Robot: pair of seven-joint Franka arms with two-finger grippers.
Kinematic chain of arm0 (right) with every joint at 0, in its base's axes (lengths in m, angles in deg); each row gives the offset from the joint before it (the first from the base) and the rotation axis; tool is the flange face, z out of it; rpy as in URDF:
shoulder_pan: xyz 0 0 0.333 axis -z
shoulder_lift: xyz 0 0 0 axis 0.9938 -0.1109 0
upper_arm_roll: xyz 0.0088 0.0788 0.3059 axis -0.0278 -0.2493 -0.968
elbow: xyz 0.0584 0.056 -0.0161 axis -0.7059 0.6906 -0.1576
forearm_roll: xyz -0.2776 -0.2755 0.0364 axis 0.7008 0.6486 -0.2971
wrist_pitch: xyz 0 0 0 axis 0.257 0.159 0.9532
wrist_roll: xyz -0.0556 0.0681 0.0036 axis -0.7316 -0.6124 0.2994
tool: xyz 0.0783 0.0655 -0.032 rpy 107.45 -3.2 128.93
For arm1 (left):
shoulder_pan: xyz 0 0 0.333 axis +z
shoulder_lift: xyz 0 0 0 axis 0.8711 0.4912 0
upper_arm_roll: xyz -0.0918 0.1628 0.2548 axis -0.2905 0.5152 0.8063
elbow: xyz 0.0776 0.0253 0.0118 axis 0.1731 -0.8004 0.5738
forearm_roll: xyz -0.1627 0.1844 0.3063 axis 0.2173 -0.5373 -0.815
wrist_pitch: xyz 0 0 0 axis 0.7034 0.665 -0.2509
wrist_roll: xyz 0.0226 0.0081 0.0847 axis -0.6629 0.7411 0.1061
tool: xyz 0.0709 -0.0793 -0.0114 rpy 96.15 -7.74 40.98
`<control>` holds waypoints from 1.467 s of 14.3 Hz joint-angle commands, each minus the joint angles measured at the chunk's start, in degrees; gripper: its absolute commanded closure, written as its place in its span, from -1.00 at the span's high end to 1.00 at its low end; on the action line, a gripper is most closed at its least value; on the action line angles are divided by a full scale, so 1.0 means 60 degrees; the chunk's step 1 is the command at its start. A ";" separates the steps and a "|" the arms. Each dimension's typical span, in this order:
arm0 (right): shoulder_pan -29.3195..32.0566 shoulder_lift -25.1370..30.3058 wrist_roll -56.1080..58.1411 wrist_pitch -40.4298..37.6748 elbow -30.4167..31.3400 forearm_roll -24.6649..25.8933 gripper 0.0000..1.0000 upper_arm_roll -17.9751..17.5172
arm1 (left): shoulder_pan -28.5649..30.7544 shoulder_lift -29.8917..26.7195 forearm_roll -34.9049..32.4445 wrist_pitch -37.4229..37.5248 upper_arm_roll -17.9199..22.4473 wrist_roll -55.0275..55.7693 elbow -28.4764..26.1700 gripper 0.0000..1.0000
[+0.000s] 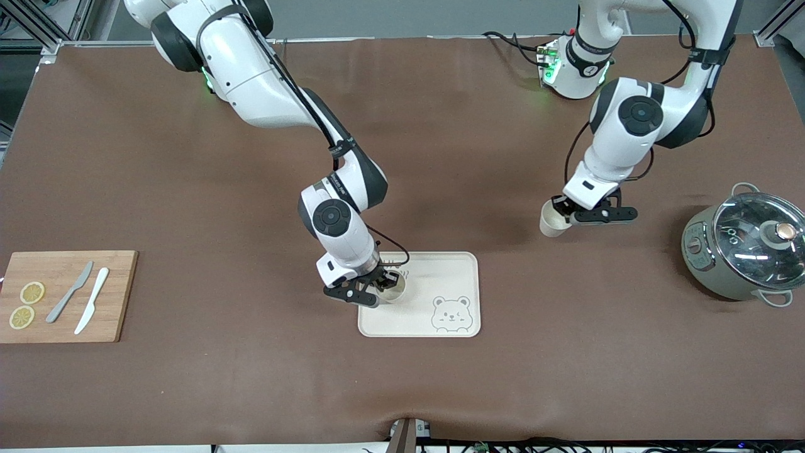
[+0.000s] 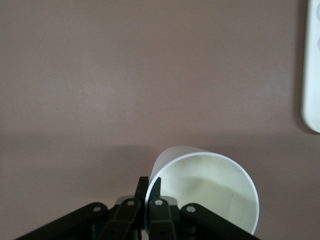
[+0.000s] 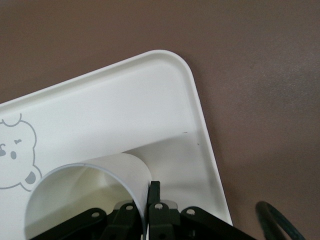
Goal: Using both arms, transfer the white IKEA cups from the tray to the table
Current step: 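Carry the cup toward the pot while the right gripper carries its cup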
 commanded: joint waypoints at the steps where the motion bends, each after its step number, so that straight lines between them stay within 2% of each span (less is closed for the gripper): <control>1: -0.0099 -0.0104 -0.0234 -0.0035 -0.0283 0.0110 -1.00 0.0085 | 0.0371 -0.0259 -0.0190 -0.0259 -0.0090 -0.0568 -0.0363 -1.00; 5: -0.0026 0.0525 -0.0220 -0.0472 -0.0269 -0.0007 -1.00 0.0041 | 0.0591 -0.0025 -0.0321 -0.0274 -0.0061 -0.1023 -0.0319 -1.00; 8: 0.0091 0.1650 -0.0147 -0.2300 -0.0298 0.0007 -1.00 0.0070 | 0.0855 0.0356 -0.0584 -0.0638 -0.0060 -0.1200 -0.0275 -1.00; 10: 0.0544 0.2500 0.0348 -0.3646 -0.0225 0.0007 -1.00 0.0085 | 0.1104 0.0677 -0.0863 -0.1062 -0.0075 -0.1200 -0.0275 -1.00; 13: 0.1495 0.3468 0.2163 -0.5435 -0.0196 0.0007 -1.00 0.0070 | 0.1162 0.1088 -0.0894 -0.1561 -0.0060 -0.1200 -0.0246 -1.00; 16: 0.2593 0.4157 0.4183 -0.6506 -0.0020 0.0007 -1.00 0.0070 | 0.1221 0.1484 -0.0894 -0.1782 -0.0060 -0.1200 -0.0129 -1.00; 18: 0.3268 0.4480 0.5575 -0.6831 0.0257 0.0007 -1.00 0.0085 | 0.1207 0.1558 -0.0894 -0.1783 -0.0060 -0.1200 -0.0085 -1.00; 21: 0.4132 0.4672 0.7275 -0.6598 0.0814 0.0081 -1.00 0.0099 | 0.1207 0.1689 -0.0908 -0.1783 -0.0060 -0.1200 -0.0041 -1.00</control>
